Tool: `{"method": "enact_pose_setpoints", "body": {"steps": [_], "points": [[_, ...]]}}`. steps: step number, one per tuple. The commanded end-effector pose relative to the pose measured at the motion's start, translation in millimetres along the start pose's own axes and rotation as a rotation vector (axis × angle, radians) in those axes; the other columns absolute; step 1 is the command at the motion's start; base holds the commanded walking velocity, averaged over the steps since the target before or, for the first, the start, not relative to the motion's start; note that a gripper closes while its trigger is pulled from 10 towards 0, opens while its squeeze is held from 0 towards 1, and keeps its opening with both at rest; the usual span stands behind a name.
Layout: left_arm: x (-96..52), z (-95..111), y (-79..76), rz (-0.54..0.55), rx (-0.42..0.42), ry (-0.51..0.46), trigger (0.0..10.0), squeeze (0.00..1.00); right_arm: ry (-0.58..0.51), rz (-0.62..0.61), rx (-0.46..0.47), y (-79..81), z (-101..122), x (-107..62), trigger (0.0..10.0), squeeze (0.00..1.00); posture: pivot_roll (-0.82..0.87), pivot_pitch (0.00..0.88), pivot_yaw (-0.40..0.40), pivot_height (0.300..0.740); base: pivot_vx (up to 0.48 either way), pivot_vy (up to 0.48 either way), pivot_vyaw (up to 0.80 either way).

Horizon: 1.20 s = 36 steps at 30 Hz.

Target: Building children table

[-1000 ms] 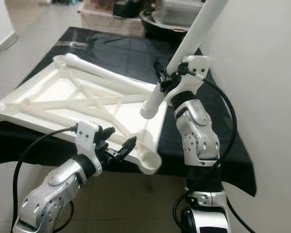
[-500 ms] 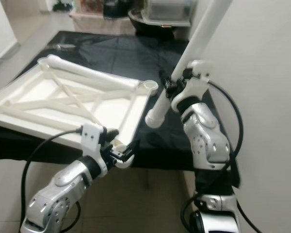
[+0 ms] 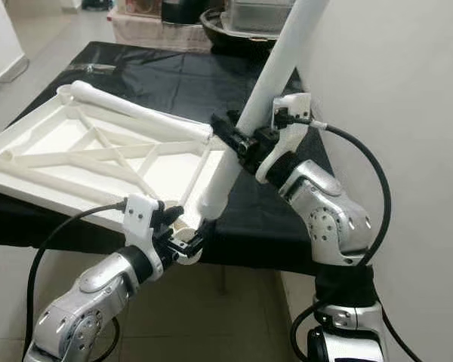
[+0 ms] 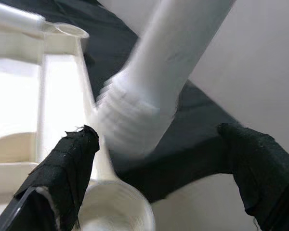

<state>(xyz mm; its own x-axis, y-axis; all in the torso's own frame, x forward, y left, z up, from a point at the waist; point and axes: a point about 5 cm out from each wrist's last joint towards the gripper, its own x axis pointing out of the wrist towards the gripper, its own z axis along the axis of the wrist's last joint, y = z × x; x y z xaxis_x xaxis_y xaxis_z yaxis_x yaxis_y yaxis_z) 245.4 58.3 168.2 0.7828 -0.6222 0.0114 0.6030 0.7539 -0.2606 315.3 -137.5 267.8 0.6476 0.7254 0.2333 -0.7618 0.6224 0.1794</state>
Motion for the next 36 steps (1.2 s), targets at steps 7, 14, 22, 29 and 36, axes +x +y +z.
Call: {"method": "enact_pose_setpoints", "body": {"steps": [7,14,22,29,36], "points": [[-22.1,-1,8.9,0.01,0.05,0.039,10.0,0.0,0.032,0.089,0.046,5.5,-8,1.6,10.0,0.0,0.06,0.044,-0.118,0.74,0.0,0.0,0.0],[-48.2,-4,29.2,0.156,0.172,0.077,10.0,0.0,0.05,0.115,0.063,9.5,-17,4.2,10.0,0.0,0.09,0.047,-0.13,0.74,0.0,0.0,0.0],[-53.5,-16,22.1,0.142,0.209,0.13,10.0,0.0,0.064,0.021,0.026,1.6,-25,1.1,10.0,0.0,0.09,0.04,-0.115,0.74,0.0,0.0,0.0],[-51.1,-16,21.2,0.124,0.204,0.128,10.0,0.0,0.095,0.031,0.043,1.3,-32,-1.0,10.0,0.0,0.09,0.042,-0.107,0.74,0.0,0.0,0.0],[-52.5,-16,20.3,0.123,0.208,0.125,10.0,0.0,0.111,0.008,0.049,-0.9,-40,-1.7,10.0,0.0,0.09,0.051,-0.109,0.74,0.0,0.0,0.0]]}}
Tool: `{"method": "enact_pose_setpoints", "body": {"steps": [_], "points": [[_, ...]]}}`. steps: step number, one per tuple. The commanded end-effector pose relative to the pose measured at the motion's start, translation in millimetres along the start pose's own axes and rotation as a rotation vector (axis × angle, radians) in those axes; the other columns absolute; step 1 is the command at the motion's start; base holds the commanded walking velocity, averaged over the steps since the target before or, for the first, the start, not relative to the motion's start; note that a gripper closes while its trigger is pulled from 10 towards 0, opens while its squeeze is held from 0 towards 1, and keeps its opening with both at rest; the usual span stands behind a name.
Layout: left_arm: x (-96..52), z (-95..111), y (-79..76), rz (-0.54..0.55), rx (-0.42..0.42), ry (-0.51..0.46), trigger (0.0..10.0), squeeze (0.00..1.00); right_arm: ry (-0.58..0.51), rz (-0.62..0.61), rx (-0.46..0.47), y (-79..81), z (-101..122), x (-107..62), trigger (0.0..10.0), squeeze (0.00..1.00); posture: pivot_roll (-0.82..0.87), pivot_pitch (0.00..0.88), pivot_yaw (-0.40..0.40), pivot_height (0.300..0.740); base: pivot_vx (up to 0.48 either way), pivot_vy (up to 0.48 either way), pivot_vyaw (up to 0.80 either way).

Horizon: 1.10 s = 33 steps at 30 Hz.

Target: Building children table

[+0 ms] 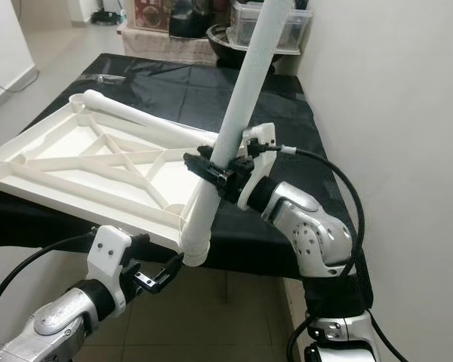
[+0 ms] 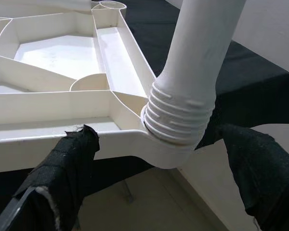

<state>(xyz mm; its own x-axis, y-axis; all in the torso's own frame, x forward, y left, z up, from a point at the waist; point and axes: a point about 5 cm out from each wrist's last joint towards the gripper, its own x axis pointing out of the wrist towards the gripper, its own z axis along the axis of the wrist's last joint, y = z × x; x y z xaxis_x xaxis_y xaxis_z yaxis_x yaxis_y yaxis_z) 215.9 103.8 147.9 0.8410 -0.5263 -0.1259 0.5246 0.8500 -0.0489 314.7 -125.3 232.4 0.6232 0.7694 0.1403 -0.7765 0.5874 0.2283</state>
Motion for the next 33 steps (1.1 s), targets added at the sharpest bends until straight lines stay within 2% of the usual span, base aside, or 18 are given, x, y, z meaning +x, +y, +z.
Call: {"method": "enact_pose_setpoints", "body": {"steps": [1,11,16,19,24,25,26,33], "points": [[-1.2,-1,-1.6,-0.009,0.001,0.006,10.0,0.0,0.01,-0.022,-0.001,-2.8,-3,-1.6,10.0,0.0,0.09,0.051,-0.109,0.74,0.0,0.0,0.0],[-5.5,-1,-2.9,-0.012,-0.006,0.011,10.0,0.0,0.047,-0.044,-0.027,-1.6,-14,0.2,10.0,0.0,0.09,0.071,-0.108,0.74,0.0,0.0,0.0],[-5.9,1,-3.8,-0.009,-0.011,-0.001,10.0,0.0,0.098,-0.135,-0.13,-14.5,-16,-2.0,10.0,0.0,0.09,0.083,-0.115,0.74,0.0,0.0,0.0],[-5.8,3,-4.6,-0.009,-0.013,-0.007,10.0,0.0,0.103,-0.15,-0.148,-16.4,-15,-2.4,10.0,0.0,0.09,0.083,-0.115,0.74,0.0,0.0,0.0],[-5.1,5,-5.0,-0.005,-0.016,-0.016,10.0,0.0,0.077,-0.227,-0.224,-23.1,-7,-2.0,10.0,0.0,0.08,0.088,-0.115,0.74,0.0,0.0,0.0],[-4.9,6,-5.2,-0.004,-0.016,-0.021,10.0,0.0,0.05,-0.284,-0.253,-27.4,-1,-1.5,10.0,0.0,0.08,0.087,-0.116,0.74,0.0,0.0,0.0],[-4.9,6,-5.2,-0.004,-0.016,-0.021,10.0,0.0,0.05,-0.284,-0.253,-27.4,-1,-1.5,10.0,0.0,0.08,0.087,-0.116,0.74,0.0,0.0,0.0],[-3.4,9,-4.2,0.001,-0.016,-0.034,10.0,0.0,-0.036,-0.482,-0.325,-45.3,20,-1.2,10.0,0.0,0.08,0.081,-0.12,0.74,0.0,0.0,0.0]]}}
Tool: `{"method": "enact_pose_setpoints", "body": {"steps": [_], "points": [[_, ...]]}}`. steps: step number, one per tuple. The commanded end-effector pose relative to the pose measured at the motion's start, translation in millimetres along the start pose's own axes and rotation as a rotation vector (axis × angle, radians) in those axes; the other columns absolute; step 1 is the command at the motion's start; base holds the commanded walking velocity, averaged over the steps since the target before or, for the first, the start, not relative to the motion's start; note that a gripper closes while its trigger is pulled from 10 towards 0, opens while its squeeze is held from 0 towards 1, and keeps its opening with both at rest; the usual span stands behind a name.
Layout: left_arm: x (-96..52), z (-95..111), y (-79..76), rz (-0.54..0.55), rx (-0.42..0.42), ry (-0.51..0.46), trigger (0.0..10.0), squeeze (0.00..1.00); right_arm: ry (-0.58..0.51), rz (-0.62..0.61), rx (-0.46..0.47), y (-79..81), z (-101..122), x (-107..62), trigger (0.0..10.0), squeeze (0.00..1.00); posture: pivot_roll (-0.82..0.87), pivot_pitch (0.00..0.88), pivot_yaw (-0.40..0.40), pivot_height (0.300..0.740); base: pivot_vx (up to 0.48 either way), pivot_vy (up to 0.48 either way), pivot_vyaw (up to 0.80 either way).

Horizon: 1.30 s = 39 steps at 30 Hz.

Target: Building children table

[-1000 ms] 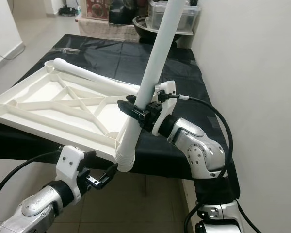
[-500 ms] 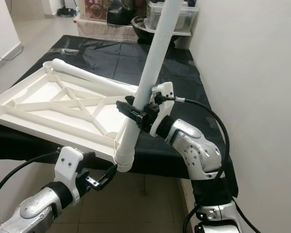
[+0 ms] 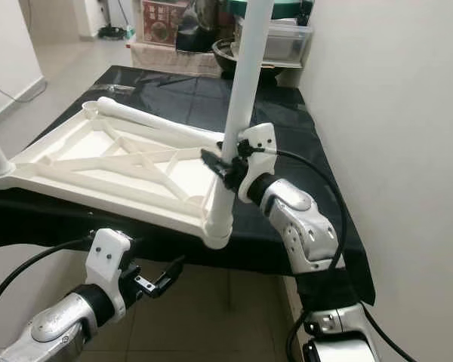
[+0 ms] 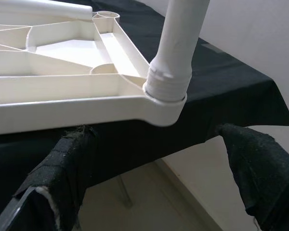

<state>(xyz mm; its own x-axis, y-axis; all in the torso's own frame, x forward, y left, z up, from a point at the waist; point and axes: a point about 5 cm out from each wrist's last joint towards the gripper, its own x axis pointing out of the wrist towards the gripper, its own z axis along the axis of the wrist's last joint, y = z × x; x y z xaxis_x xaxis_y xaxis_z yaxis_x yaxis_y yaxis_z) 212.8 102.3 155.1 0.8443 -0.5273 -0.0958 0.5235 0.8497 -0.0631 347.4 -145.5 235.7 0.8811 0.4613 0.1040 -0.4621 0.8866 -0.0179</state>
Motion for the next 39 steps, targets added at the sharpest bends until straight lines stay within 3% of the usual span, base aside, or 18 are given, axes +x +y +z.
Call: {"method": "enact_pose_setpoints", "body": {"steps": [1,8,11,13,20,25,30,34,39], "points": [[-0.6,2,-1.0,0.002,-0.002,-0.004,10.0,0.0,-0.028,-0.11,-0.032,-15.6,6,-1.3,10.0,0.0,0.08,0.079,-0.123,0.74,0.0,0.0,0.0],[1.2,3,-2.1,0.001,-0.005,-0.01,10.0,0.0,-0.044,-0.295,-0.047,-32.4,6,1.8,10.0,0.0,0.08,0.073,-0.124,0.74,0.0,0.0,0.0],[1.7,3,-2.8,0.001,-0.004,-0.011,10.0,0.0,-0.069,-0.31,0.026,-34.1,7,3.9,10.0,0.0,0.08,0.073,-0.13,0.74,0.0,0.0,0.0],[2.3,3,-2.3,0.003,-0.004,-0.011,10.0,0.0,-0.114,-0.229,0.128,-29.8,11,5.6,10.0,0.0,0.08,0.069,-0.129,0.74,0.0,0.0,0.0],[2.4,3,-5.5,-0.009,-0.012,-0.012,10.0,0.0,-0.208,0.084,0.306,-15.8,27,1.1,10.0,0.0,0.08,0.063,-0.126,0.74,0.0,0.0,0.0],[2.0,2,-5.9,-0.01,-0.012,-0.01,10.0,0.0,-0.17,0.183,0.29,-8.1,24,-1.5,10.0,0.0,0.08,0.063,-0.127,0.74,0.0,0.0,0.0],[0.9,1,-5.5,-0.013,-0.013,-0.003,10.0,0.0,-0.038,0.434,0.261,8.7,8,-12.0,10.0,0.0,0.09,0.072,-0.125,0.74,0.0,0.0,0.0],[0.0,0,-5.6,-0.014,-0.014,0.004,10.0,0.0,0.001,0.505,0.268,10.2,3,-16.9,10.0,0.0,0.09,0.072,-0.125,0.74,0.0,0.0,0.0],[-1.5,0,-5.9,-0.015,-0.013,0.006,10.0,0.0,0.031,0.501,0.25,7.4,-2,-16.3,10.0,0.0,0.09,0.083,-0.125,0.74,0.0,0.0,0.0]]}}
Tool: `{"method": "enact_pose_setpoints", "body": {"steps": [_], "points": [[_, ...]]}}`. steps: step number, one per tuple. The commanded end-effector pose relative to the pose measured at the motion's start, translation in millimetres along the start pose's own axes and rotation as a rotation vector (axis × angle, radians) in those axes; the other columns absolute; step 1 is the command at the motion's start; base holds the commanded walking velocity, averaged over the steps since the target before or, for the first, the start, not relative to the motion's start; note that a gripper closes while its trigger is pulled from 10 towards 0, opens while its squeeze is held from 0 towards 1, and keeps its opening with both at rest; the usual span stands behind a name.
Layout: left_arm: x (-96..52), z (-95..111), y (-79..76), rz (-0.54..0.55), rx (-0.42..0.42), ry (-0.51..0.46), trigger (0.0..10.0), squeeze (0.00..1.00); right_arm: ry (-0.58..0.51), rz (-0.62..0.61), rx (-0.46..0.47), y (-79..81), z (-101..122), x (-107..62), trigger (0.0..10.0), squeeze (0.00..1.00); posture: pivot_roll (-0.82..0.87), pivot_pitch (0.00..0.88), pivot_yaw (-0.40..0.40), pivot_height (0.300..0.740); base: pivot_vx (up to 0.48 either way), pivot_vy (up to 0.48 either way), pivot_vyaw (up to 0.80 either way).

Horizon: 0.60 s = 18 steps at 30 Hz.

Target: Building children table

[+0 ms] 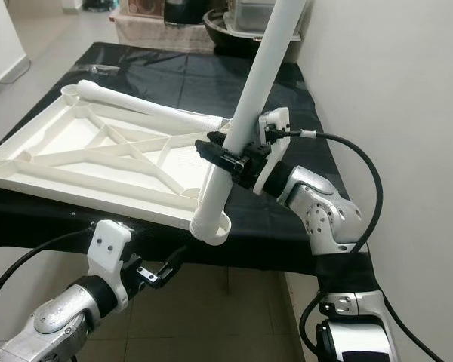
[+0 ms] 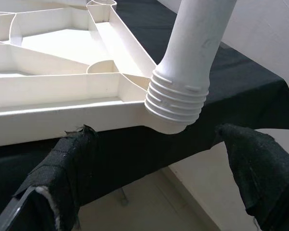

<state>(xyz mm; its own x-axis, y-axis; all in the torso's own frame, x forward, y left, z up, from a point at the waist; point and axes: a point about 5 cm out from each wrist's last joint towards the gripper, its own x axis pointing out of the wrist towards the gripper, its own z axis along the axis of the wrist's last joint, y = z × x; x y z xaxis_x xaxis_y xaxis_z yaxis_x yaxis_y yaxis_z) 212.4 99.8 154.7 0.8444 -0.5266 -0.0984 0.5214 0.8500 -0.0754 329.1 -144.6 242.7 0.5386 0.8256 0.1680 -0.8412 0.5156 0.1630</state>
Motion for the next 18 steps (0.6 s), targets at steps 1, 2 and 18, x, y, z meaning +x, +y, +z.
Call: {"method": "enact_pose_setpoints", "body": {"steps": [1,2,18], "points": [[-3.0,0,-3.3,-0.015,0.0,0.006,10.0,0.0,0.062,-0.029,-0.002,-5.2,-12,-2.4,10.0,0.0,0.09,0.083,-0.125,0.74,0.0,0.0,0.0],[-3.7,0,-2.8,-0.013,0.001,0.007,10.0,0.0,0.071,-0.052,-0.019,-8.2,-13,-1.6,10.0,0.0,0.09,0.092,-0.127,0.74,0.0,0.0,0.0],[-8.5,1,-3.3,-0.006,0.002,0.015,10.0,0.0,0.144,0.014,-0.035,-12.2,-20,-0.5,10.0,0.0,0.09,0.116,-0.128,0.74,0.0,0.0,0.0]]}}
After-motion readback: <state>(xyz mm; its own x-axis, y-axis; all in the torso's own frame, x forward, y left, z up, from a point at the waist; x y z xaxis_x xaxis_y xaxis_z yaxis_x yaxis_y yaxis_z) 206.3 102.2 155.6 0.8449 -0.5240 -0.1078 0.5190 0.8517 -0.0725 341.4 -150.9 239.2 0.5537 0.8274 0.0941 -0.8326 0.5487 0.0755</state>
